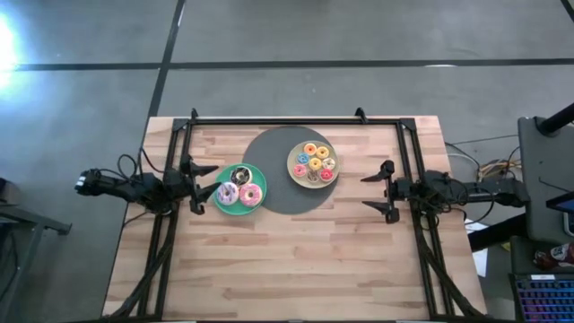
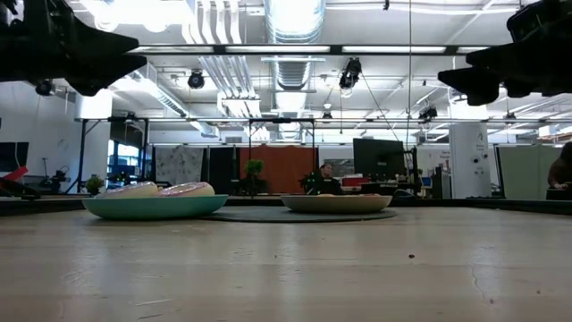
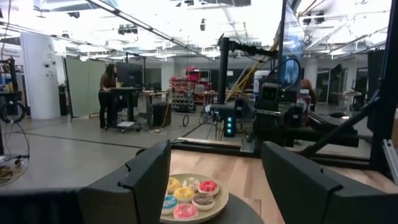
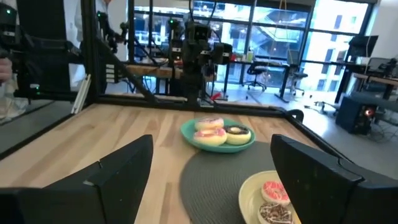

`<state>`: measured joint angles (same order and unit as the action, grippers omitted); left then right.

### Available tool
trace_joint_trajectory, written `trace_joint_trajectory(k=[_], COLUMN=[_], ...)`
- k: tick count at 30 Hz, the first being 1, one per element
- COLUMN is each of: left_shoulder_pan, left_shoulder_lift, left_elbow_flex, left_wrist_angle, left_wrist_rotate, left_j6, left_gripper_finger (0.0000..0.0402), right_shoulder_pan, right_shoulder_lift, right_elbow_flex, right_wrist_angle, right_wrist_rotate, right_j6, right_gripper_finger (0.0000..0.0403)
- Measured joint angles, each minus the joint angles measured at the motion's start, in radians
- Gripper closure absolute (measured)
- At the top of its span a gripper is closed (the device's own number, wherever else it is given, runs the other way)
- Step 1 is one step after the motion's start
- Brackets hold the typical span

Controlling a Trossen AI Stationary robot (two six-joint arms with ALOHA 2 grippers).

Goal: Pick & Place donuts
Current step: Return to Home Position

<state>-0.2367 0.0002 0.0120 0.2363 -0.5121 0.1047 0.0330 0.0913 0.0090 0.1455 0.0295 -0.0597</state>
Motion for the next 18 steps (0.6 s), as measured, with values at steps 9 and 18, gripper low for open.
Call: trace_joint_trajectory(k=[9,18], left_shoulder_pan=[0.000,0.000], left_shoulder_lift=[0.005,0.018], left_elbow_flex=[-0.003,-0.004], left_wrist_angle=[-0.056,-0.083], left_wrist_rotate=[-0.001,-0.002], left_j6=[-0.041,-0.140], left_gripper_finger=[0.0174,0.0174], right_shoulder_pan=[0.000,0.000], right_shoulder_lift=[0.011,0.018], right_elbow_flex=[0.000,0.000], right_wrist_angle=[-0.040,-0.069], right_wrist_rotate=[0.000,0.000], right_j6=[0.011,0.007], right_gripper_finger=[0.0077,0.0082])
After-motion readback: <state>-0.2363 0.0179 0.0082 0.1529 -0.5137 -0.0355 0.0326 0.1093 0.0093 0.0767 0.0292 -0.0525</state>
